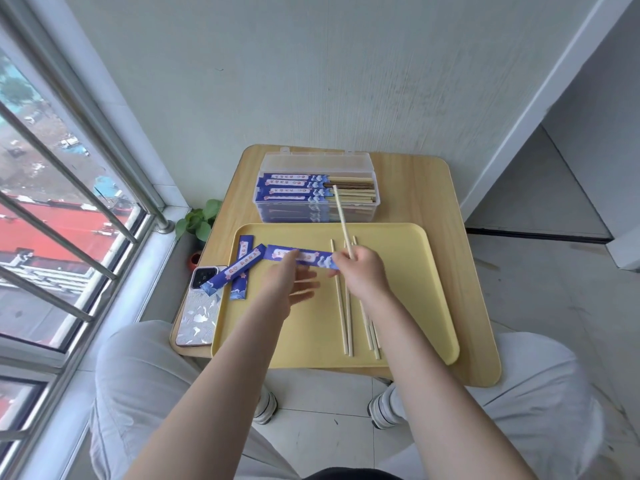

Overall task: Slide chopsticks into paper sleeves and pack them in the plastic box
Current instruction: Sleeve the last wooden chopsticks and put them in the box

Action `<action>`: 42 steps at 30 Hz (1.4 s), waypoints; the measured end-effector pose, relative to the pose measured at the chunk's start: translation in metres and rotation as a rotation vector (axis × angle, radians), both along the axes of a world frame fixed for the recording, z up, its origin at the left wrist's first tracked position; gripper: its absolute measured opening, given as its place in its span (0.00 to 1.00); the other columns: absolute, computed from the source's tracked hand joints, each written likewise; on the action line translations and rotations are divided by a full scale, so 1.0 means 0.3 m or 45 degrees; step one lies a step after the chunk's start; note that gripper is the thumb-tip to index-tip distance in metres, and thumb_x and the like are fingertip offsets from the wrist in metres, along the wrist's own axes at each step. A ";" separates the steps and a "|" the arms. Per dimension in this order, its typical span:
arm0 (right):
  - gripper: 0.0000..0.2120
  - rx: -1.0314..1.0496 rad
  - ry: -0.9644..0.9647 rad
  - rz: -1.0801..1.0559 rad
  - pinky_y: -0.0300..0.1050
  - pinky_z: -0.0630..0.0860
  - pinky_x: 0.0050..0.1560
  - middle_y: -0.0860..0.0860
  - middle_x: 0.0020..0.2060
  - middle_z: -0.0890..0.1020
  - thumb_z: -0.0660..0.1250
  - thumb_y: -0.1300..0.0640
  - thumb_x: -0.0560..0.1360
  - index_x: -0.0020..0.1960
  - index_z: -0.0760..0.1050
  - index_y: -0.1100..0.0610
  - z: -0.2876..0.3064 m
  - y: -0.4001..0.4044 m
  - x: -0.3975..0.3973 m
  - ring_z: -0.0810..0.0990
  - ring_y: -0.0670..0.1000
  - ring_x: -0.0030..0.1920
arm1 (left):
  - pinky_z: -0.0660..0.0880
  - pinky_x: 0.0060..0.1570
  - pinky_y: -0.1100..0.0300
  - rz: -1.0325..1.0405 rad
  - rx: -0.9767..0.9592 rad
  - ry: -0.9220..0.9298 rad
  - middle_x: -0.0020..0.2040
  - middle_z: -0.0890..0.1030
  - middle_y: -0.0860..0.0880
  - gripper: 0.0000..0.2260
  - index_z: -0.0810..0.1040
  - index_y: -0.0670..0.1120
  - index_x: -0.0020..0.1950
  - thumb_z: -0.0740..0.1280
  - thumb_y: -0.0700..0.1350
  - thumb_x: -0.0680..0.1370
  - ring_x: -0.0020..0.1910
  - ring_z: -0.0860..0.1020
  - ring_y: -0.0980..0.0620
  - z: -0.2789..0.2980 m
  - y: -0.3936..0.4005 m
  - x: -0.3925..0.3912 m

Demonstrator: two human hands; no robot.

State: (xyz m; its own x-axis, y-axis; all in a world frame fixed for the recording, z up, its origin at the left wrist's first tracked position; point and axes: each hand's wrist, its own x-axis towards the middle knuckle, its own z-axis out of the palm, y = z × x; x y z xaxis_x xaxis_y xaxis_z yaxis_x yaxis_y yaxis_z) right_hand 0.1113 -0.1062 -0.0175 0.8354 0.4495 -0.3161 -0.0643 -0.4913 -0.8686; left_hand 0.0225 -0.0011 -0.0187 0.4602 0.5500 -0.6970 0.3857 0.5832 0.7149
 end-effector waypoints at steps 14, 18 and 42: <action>0.13 0.036 0.188 0.167 0.38 0.62 0.26 0.48 0.29 0.74 0.65 0.51 0.80 0.42 0.76 0.59 0.010 -0.051 0.038 0.66 0.47 0.26 | 0.79 0.38 0.53 -1.033 1.334 0.250 0.38 0.82 0.50 0.12 0.76 0.47 0.46 0.67 0.56 0.79 0.35 0.82 0.49 -0.041 -0.031 0.007; 0.14 0.282 0.443 0.119 0.39 0.59 0.27 0.52 0.33 0.73 0.57 0.58 0.84 0.64 0.75 0.61 0.015 -0.064 0.050 0.64 0.46 0.27 | 0.76 0.30 0.60 -0.889 1.049 0.156 0.35 0.84 0.48 0.10 0.76 0.44 0.45 0.69 0.50 0.79 0.27 0.82 0.52 -0.048 -0.030 -0.026; 0.12 0.633 -0.107 -0.249 0.34 0.64 0.26 0.51 0.28 0.69 0.60 0.57 0.84 0.44 0.77 0.57 0.113 -0.063 0.054 0.65 0.45 0.25 | 0.64 0.33 0.57 -0.605 0.822 0.254 0.31 0.67 0.49 0.11 0.69 0.45 0.36 0.68 0.46 0.73 0.32 0.65 0.49 -0.113 -0.043 -0.058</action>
State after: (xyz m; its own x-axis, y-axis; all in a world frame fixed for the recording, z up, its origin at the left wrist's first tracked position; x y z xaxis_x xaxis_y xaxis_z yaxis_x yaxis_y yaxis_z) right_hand 0.1276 -0.1250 0.0165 0.9316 0.3618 -0.0334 -0.0337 -0.0054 -0.9994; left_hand 0.0052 -0.0141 -0.0527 0.6459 0.6481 -0.4035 0.6427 -0.1765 0.7455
